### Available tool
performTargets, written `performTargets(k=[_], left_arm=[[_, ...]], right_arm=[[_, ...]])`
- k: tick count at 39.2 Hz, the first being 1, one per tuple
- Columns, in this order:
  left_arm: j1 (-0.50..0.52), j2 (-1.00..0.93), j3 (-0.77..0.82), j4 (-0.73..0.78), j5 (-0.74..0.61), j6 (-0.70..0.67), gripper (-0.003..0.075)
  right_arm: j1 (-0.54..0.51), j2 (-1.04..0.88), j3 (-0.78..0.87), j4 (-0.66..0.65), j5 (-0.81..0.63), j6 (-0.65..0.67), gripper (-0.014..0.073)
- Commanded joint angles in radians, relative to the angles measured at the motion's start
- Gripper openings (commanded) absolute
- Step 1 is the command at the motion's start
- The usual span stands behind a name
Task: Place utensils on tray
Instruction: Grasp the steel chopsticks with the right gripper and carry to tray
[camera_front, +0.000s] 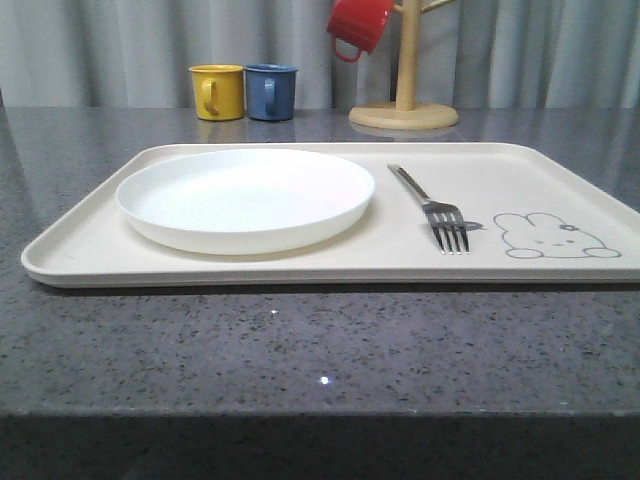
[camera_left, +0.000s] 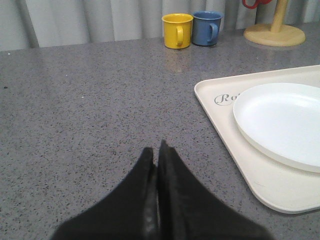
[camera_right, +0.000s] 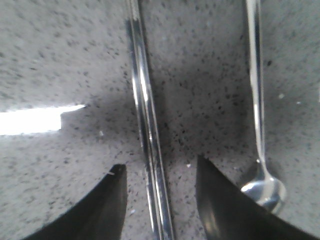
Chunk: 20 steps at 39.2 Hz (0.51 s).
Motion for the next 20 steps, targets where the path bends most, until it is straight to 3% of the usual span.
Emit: performTargets(k=[1,12,20], left_arm=[[-0.006,0.006,-0.026,-0.013,-0.081,-0.01,-0.0018],[-0.006,0.006,-0.026,-0.013,-0.081,-0.01,-0.0018],[-0.006,0.006,-0.026,-0.013,-0.081,-0.01,-0.0018]], right_arm=[[-0.008,-0.037,0.025,0.01,-0.083,-0.019,0.0359],[-0.008,-0.018,0.041,0.024,-0.104,-0.019,0.0353],[-0.008,-0.007,0.041,0.024,-0.106,-0.019,0.019]])
